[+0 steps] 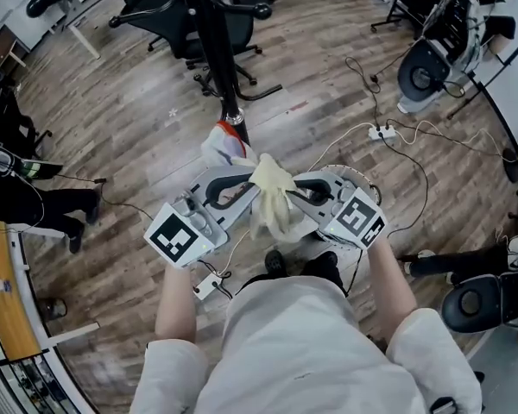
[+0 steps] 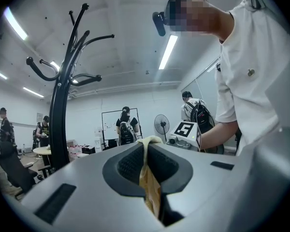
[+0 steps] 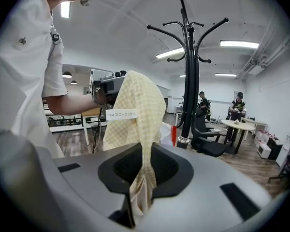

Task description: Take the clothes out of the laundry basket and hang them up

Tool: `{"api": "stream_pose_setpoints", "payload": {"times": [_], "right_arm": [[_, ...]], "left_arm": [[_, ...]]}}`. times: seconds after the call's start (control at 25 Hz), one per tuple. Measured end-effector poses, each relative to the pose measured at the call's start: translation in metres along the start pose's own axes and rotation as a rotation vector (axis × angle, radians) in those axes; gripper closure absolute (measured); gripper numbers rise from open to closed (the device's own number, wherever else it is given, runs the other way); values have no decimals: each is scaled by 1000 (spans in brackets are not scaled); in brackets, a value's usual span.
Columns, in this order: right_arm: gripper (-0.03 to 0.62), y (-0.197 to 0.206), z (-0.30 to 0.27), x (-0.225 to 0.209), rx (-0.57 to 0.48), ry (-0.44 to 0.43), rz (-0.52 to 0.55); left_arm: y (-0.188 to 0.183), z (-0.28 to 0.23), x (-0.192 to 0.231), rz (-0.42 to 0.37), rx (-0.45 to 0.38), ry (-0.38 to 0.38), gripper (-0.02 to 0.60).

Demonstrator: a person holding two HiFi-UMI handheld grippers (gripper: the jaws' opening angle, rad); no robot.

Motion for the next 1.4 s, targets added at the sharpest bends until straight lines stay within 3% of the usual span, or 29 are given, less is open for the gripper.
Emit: {"api": "stream_pose_setpoints", "payload": {"times": [0.28, 0.44, 0.6, 0.8, 1.04, 1.24, 1.4], "right_arm": [[557, -55, 13, -29, 39, 155, 140], [559, -79, 23, -41, 53, 272, 255], [560, -95, 31, -43, 28, 395, 349], [562, -138, 47, -73, -17, 533, 429], [563, -188, 65, -86, -97, 614, 529], [563, -237, 70, -103, -142, 658, 617], [563, -270, 70, -110, -173, 688, 659]], "left_arm": [[-27, 23, 30, -28, 3, -90, 552], [-33, 27, 44, -67, 37, -185, 551], [-38, 33, 46, -136, 40, -252, 551], [-80, 22, 66, -265, 64, -324, 552], [-122, 24, 70, -392, 47, -386, 551], [-160, 31, 89, -388, 21, -430, 551], [-190, 39, 97, -438, 14, -468, 551]]}}
Point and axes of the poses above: the fingertips, and each gripper's own axes: z backward along the fingers, x to its left, y out of its underside, the point moved 4 cm from there along z, backward along the fingers, and after that the axes turned 7 degrees about y, right-handed, at the moved point
